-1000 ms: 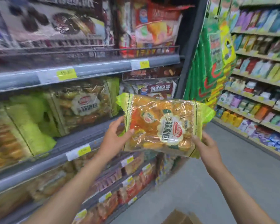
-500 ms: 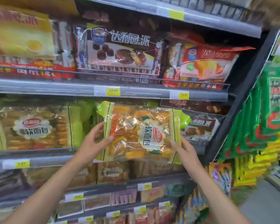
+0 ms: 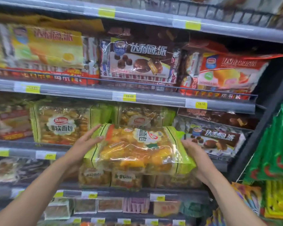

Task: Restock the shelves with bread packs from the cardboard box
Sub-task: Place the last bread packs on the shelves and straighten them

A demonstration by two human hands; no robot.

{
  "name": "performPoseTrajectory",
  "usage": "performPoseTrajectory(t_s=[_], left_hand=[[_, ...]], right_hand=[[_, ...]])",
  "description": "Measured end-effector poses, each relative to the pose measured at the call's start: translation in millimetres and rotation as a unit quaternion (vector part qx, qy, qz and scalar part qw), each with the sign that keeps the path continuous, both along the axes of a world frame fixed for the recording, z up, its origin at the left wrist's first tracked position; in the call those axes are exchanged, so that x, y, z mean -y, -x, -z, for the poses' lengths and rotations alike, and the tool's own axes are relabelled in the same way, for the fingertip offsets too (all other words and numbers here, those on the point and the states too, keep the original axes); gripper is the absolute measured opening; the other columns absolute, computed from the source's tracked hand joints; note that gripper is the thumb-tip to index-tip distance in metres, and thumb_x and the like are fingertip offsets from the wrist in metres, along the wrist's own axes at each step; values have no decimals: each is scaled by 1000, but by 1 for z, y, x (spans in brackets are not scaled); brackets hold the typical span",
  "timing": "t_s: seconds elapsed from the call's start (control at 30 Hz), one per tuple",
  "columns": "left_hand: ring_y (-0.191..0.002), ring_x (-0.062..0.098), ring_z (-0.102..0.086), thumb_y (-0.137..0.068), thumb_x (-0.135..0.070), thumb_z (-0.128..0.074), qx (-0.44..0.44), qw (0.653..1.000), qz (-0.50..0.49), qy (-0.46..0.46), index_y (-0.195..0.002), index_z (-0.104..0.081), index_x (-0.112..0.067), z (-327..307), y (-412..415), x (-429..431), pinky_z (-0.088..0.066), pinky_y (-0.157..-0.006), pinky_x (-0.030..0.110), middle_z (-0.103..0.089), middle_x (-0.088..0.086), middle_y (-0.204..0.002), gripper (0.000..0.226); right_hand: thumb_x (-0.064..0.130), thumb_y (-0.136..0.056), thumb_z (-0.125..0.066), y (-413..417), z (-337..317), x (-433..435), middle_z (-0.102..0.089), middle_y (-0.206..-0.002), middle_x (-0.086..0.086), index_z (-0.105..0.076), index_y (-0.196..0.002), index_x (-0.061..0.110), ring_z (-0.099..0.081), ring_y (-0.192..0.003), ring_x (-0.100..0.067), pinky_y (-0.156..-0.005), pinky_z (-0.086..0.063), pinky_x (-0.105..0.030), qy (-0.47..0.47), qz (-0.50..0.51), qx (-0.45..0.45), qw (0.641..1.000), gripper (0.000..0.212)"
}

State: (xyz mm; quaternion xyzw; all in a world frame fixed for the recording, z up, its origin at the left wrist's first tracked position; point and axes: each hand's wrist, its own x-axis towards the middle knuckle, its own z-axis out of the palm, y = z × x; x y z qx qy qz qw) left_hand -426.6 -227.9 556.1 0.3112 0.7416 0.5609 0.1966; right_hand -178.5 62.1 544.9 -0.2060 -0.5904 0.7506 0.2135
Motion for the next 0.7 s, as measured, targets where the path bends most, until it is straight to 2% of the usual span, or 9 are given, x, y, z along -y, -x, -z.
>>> performPoseTrajectory(t_s=[0.07, 0.17, 0.27, 0.3, 0.37, 0.47, 0.53, 0.6, 0.7], left_hand=[[-151, 24, -23, -66, -70, -72, 76, 997, -2, -4, -140, -46, -60, 0, 6, 9, -25, -119, 60, -27, -19, -158, 79], [-128, 39, -57, -85, -32, -72, 274, 958, 21, -83, -136, -60, -43, 3, 14, 12, -45, -105, 64, -55, 9, -147, 54], [-86, 34, -75, -91, -19, -63, 344, 932, 23, -111, -115, -76, -11, -2, 8, 10, -63, -73, 52, -74, 21, -108, 28], [-81, 33, -75, -93, -16, -60, 359, 926, 15, -112, -99, -78, -6, -5, 6, 10, -64, -64, 49, -74, 21, -100, 22], [-87, 33, -73, -95, -19, -63, 398, 909, 18, -125, -98, -73, -5, -4, 5, 9, -64, -68, 46, -71, 20, -104, 17], [-70, 26, -71, -96, -38, -61, 407, 907, 2, -110, -98, -72, -9, -3, 8, 9, -61, -54, 29, -70, 15, -94, 31], [-57, 21, -64, -101, -51, -41, 384, 920, 4, -80, -97, -69, -8, -4, 7, 9, -47, -40, 20, -72, 16, -84, 51], [-59, 17, -55, -100, -67, -27, 356, 932, 28, -62, -115, -62, -7, -5, 6, 11, -38, -39, 21, -74, 15, -93, 71], [-62, 13, -45, -84, -88, -27, 278, 959, 37, -36, -149, -39, -6, -3, 7, 11, -33, -49, 26, -61, 6, -82, 105]], right_hand=[[26, -93, -55, -2, -1, -5, -71, -120, -16, -65, -131, 2, -71, -98, -31, -74, -59, -42, 85, -37, -61, 994, 46], [4, -82, -65, -4, 0, -9, -67, -128, -21, -67, -127, 2, -67, -114, -35, -98, -56, -49, 92, -98, -121, 983, 46], [-26, -90, -41, 1, -1, -2, -75, -113, -5, -58, -123, 5, -68, -109, -30, -94, -56, -33, -105, -81, -61, 989, 49], [-16, -90, -59, 4, -3, -1, -77, -101, 4, -59, -114, 11, -70, -100, -24, -85, -56, -25, -219, -37, -22, 975, 36], [19, -73, -89, 12, -7, 2, -78, -93, 5, -67, -104, 18, -73, -93, -17, -79, -57, -27, -364, -2, 40, 931, 38], [47, -59, -90, 17, -9, 9, -77, -95, 10, -74, -98, 29, -72, -93, -8, -77, -54, -29, -381, 65, 44, 921, 46], [62, -57, -89, 15, -11, 11, -71, -107, 10, -68, -102, 35, -67, -99, -10, -82, -54, -35, -359, 123, 40, 924, 57], [75, -53, -83, 14, -11, 11, -61, -124, 3, -64, -111, 33, -61, -112, -17, -96, -51, -44, -349, 162, 54, 921, 74], [61, -72, -82, 14, -10, 12, -63, -113, 12, -58, -117, 24, -57, -117, -19, -104, -44, -40, -282, 153, 58, 945, 63]])
